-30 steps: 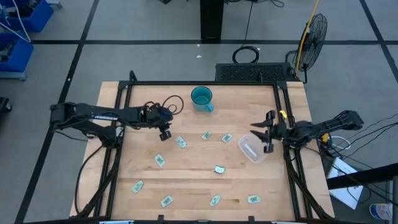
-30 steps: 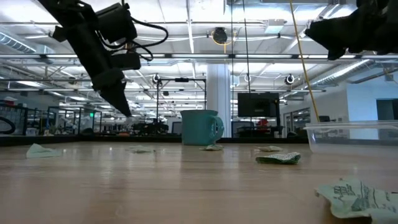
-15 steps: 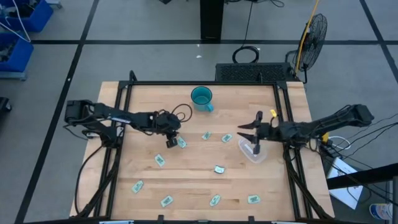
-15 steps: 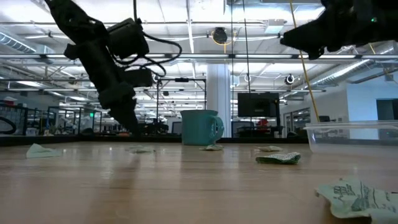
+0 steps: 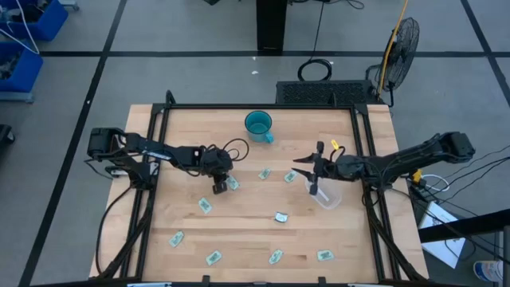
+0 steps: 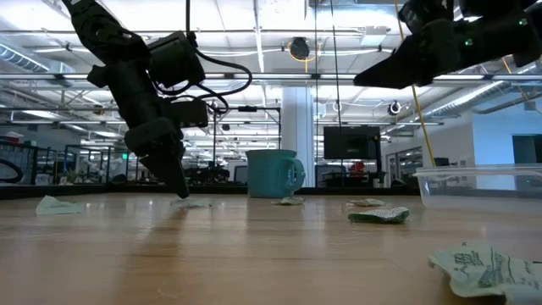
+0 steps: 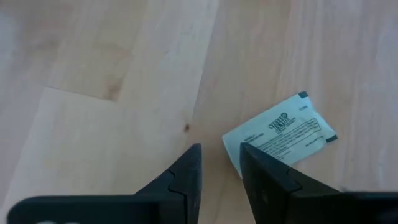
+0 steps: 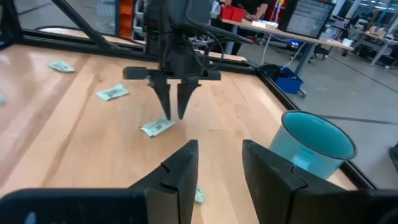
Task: Pick and place Stevia / Truvia into bins
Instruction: Put the white stevia packet into the transparent container
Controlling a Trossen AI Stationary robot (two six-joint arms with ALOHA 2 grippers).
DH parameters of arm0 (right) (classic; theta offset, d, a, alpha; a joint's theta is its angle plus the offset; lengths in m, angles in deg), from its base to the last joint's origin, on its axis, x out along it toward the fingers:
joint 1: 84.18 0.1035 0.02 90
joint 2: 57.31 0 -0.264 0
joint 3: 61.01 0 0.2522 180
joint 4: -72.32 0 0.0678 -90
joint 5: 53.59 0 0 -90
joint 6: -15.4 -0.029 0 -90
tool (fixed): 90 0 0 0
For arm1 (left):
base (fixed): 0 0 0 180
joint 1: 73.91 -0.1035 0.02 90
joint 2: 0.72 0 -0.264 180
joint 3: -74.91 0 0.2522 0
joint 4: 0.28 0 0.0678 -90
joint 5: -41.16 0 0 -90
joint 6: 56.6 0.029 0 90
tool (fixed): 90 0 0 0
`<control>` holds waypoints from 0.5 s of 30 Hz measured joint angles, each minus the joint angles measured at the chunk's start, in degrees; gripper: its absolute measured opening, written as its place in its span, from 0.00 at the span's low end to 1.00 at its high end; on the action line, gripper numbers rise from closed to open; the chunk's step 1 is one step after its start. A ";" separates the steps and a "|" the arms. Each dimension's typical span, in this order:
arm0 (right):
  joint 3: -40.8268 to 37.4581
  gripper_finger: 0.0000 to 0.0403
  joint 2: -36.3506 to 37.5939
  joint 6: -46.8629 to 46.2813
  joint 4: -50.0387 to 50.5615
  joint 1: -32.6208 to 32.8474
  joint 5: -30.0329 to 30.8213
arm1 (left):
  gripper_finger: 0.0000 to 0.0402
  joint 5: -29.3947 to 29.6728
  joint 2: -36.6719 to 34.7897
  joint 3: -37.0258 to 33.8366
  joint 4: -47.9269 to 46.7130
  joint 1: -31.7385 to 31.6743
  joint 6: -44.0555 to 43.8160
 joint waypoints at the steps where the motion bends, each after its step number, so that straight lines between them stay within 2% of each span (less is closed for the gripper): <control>1: 0.00 0.30 -0.09 0.00 -0.08 -0.26 0.02 | 0.30 0.00 0.00 -0.01 0.01 0.00 0.01; 15: 0.00 0.30 -0.27 1.88 -2.26 -3.80 0.00 | 0.32 0.10 -0.02 -1.05 3.21 0.00 -1.63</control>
